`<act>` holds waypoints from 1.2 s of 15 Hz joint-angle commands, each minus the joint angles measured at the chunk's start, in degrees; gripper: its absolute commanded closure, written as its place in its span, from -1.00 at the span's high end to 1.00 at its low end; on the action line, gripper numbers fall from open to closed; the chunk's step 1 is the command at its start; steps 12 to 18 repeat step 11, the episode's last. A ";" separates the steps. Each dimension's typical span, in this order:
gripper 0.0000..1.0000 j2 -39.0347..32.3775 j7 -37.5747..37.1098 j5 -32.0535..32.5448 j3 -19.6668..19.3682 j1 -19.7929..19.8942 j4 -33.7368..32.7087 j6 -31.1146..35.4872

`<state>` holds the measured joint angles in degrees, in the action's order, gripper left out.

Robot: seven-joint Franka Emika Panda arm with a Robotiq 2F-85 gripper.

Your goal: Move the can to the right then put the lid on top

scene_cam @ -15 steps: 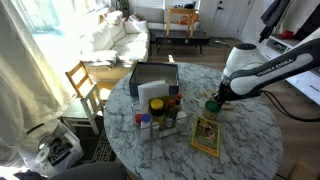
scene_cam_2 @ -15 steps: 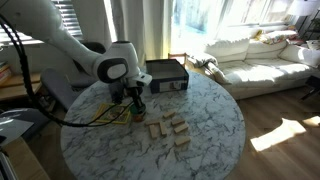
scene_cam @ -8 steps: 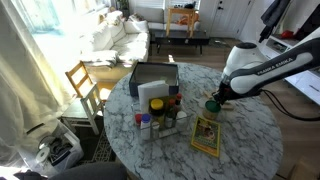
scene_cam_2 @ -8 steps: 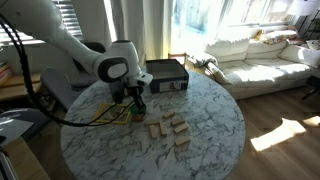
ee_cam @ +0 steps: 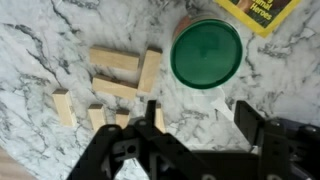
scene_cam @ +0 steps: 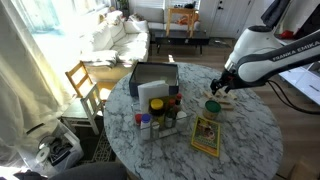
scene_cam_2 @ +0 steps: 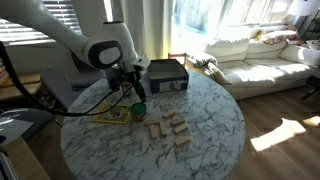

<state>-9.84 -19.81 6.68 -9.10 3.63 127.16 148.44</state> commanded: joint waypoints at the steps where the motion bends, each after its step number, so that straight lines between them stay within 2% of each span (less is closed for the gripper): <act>1: 1.00 7.50 4.65 -2.49 1.01 0.64 5.55 0.93; 6: 1.00 12.69 12.31 -6.91 1.83 0.97 8.65 -0.28; 7: 1.00 9.64 9.20 -4.88 1.79 0.99 5.38 -0.19; 18: 1.00 11.37 10.66 -5.61 2.02 1.09 6.86 -0.20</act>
